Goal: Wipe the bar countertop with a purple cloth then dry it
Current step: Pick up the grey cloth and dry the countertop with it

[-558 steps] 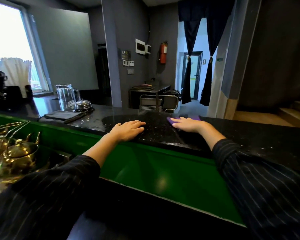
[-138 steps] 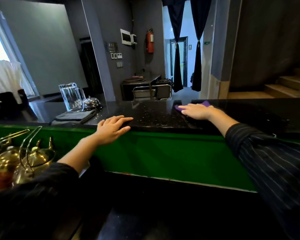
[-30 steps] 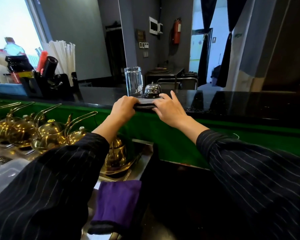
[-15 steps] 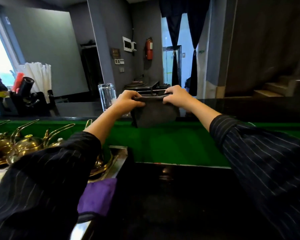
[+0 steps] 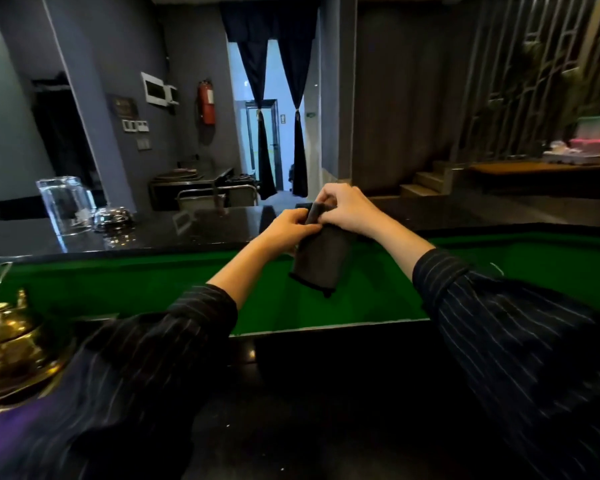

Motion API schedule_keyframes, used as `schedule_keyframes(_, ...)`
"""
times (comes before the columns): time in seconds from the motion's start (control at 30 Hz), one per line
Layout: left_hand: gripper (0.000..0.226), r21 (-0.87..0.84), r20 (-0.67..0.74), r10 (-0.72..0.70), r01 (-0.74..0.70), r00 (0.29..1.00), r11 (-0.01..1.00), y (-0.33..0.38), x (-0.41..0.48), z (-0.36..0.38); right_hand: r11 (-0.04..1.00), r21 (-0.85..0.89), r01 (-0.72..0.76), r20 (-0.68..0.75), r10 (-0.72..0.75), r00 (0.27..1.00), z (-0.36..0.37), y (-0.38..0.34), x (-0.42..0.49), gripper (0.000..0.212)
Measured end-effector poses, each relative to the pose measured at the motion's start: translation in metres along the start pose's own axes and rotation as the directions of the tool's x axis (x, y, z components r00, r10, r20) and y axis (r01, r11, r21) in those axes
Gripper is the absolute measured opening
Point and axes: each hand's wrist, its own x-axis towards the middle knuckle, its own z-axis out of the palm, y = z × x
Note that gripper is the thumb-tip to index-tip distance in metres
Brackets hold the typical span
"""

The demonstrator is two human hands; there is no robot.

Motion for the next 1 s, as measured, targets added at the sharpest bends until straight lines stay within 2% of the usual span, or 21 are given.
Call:
schedule_keyframes(0.1, 0.023, 0.011, -0.043, 0.075, -0.075, 0.996, 0.997, 0.018, 0.02, 0.039, 0.995, -0.072, -0.065, -0.094, 0.058, 0.994, -0.014, 0.035, -0.021, 0.027)
schedule_keyframes(0.2, 0.024, 0.012, -0.095, 0.074, -0.073, 0.993, 0.997, 0.032, 0.037, 0.072, 0.958, -0.213, -0.194, -0.114, 0.173, 0.978, -0.027, 0.072, -0.038, 0.032)
schedule_keyframes(0.27, 0.02, 0.049, -0.17, 0.078, -0.071, 0.982, 0.996, 0.039, 0.048, 0.09, 0.937, -0.248, -0.246, -0.191, 0.201, 0.961, -0.036, 0.093, -0.042, 0.03)
schedule_keyframes(0.37, 0.009, 0.151, -0.266, 0.119, -0.081, 0.957, 0.985, 0.048, 0.059, 0.11, 0.911, -0.32, -0.259, -0.341, 0.144, 0.929, -0.047, 0.111, -0.037, 0.028)
schedule_keyframes(0.5, 0.011, 0.314, -0.301, 0.195, -0.096, 0.934, 0.945, 0.052, 0.076, 0.126, 0.769, -0.549, -0.328, -0.557, -0.044, 0.83, -0.044, 0.124, -0.021, 0.028)
schedule_keyframes(0.57, 0.013, 0.323, -0.345, 0.174, -0.058, 0.922, 0.945, 0.05, 0.087, 0.129, 0.753, -0.561, -0.344, -0.61, -0.095, 0.787, -0.04, 0.13, -0.01, 0.022)
schedule_keyframes(0.6, 0.011, 0.329, -0.367, 0.154, -0.028, 0.917, 0.944, 0.047, 0.094, 0.129, 0.771, -0.536, -0.345, -0.613, -0.074, 0.786, -0.039, 0.133, -0.004, 0.021)
schedule_keyframes(0.7, 0.013, 0.404, -0.395, 0.105, 0.07, 0.912, 0.912, 0.036, 0.112, 0.125, 0.866, -0.412, -0.282, -0.528, 0.024, 0.849, -0.021, 0.134, 0.009, 0.031)
schedule_keyframes(0.83, 0.017, 0.463, -0.419, 0.095, 0.123, 0.903, 0.878, 0.019, 0.133, 0.115, 0.875, -0.441, -0.199, -0.271, 0.081, 0.959, 0.015, 0.14, 0.007, 0.043)
schedule_keyframes(0.9, 0.023, 0.493, -0.384, 0.084, 0.127, 0.92, 0.861, 0.012, 0.143, 0.109, 0.86, -0.447, -0.248, -0.154, 0.199, 0.968, 0.012, 0.145, 0.012, 0.054)
schedule_keyframes(1.0, 0.025, 0.524, -0.354, 0.13, 0.081, 0.926, 0.848, 0.008, 0.151, 0.103, 0.822, -0.475, -0.313, 0.025, 0.369, 0.929, -0.006, 0.148, 0.029, 0.065)
